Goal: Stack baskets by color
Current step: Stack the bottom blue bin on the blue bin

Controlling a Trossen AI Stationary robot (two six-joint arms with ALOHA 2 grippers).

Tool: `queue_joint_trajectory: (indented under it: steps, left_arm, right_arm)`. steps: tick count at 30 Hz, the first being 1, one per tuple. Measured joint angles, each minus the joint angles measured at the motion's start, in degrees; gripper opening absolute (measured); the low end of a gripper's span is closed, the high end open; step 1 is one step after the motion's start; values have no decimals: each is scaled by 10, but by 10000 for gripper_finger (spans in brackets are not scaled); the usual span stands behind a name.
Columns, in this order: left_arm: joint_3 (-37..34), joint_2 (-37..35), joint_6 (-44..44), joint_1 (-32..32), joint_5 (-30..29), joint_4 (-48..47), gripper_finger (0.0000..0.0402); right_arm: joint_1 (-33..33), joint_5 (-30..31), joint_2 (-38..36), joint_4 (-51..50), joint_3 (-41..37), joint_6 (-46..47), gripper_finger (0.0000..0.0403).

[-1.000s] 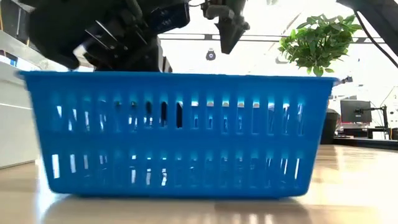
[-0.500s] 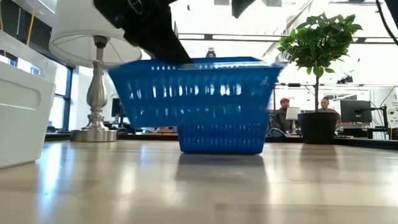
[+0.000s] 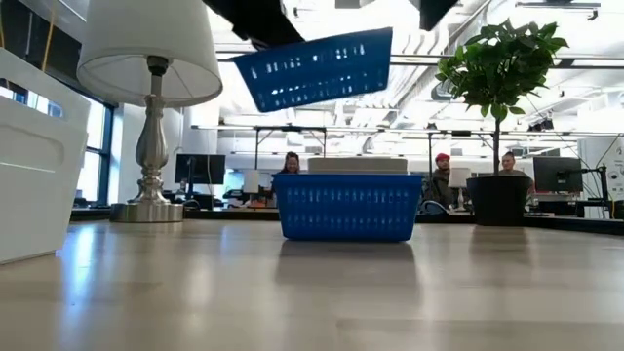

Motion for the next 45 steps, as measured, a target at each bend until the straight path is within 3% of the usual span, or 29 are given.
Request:
queue_joint_trajectory:
  steps: [9, 18, 28, 45]
  left_arm:
    - [26, 28, 5, 77, 101, 5, 0]
    - [26, 86, 3, 96, 137, 19, 0]
    - [32, 136, -2, 111, 171, 41, 0]
    - [32, 198, -6, 114, 172, 62, 0]
  right_arm:
    - [24, -40, -87, 15, -139, 101, 119]
    - [62, -71, -120, 28, -240, 167, 119]
    - [92, -91, -119, 72, -268, 173, 119]
    - [94, -120, -119, 75, -268, 173, 119]
